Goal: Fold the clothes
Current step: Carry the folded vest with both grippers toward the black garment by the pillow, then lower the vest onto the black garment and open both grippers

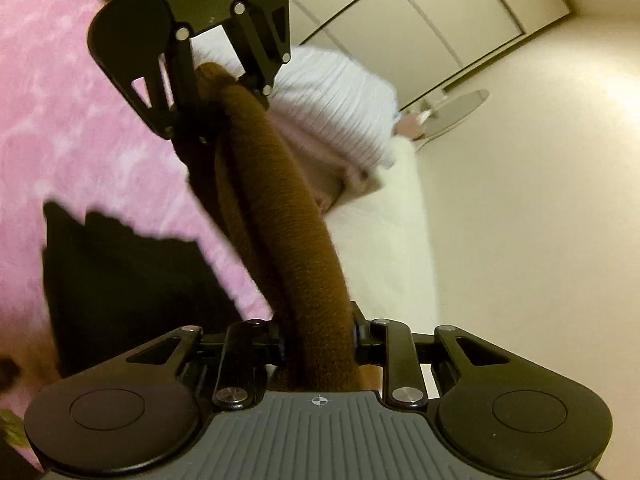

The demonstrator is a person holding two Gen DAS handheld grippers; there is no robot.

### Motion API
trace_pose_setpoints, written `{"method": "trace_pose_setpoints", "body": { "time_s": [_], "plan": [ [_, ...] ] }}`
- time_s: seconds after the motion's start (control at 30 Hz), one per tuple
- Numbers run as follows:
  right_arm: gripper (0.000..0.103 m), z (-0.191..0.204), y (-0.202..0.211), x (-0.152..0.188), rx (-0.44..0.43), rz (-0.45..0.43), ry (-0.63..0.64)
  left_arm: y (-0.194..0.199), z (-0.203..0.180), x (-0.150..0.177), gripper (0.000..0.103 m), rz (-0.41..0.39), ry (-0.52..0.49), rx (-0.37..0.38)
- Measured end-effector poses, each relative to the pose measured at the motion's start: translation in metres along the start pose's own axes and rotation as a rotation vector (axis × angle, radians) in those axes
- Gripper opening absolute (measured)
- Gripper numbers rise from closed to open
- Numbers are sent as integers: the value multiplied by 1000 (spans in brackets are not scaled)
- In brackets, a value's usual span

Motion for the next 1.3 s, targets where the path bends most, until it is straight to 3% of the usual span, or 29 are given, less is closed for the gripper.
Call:
{"method": "trace_pose_setpoints", "body": {
  "time_s": [0.1, 0.2, 0.3, 0.47, 0.6, 0.7, 0.8, 0.93, 1.07, 1.2, 1.3],
  "plan": [
    [30, 36, -41, 45, -67, 35, -17, -59, -61, 46, 26, 123, -4, 77],
    [35, 71, -61, 78, -93, 65, 8, -70, -93, 62, 30, 105, -68, 62],
    [40, 82, -44, 89, -55, 50, 52, -58, -95, 74, 30, 79, -73, 32],
    [36, 84, -39, 102, -103, 78, -37, -53, -91, 61, 20, 89, -59, 35],
    [33, 90, -34, 102, -116, 78, -29, -36, -94, 56, 19, 70, -25, 19],
    [33, 100, -33, 106, -134, 78, -21, -46, -110, 64, 21, 98, -34, 32],
    [38, 111, -39, 111, -117, 84, -2, -45, -118, 58, 24, 117, -31, 27],
    [46, 102, -33, 112, -114, 129, -46, -34, -104, 63, 37, 152, 88, 59],
    [49, 88, -24, 116, -133, 215, -191, -9, -87, 74, 37, 220, 283, 80],
    [50, 65, -10, 100, -147, 281, -508, 23, -66, 75, 44, 269, 568, 47],
    [58, 47, 5, 91, -180, 298, -835, 44, -55, 71, 62, 275, 778, 8]
  ]
}}
Point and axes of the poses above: each gripper's, at about its wrist camera, not at the fingertips, and y roughly against the way its jaws point, z to its left, x to its underside, the point moved 8 cm from there along -y, roughly the way its jaws point, and after that the axes turned 4 degrees about -z, right-handed, at the moved point
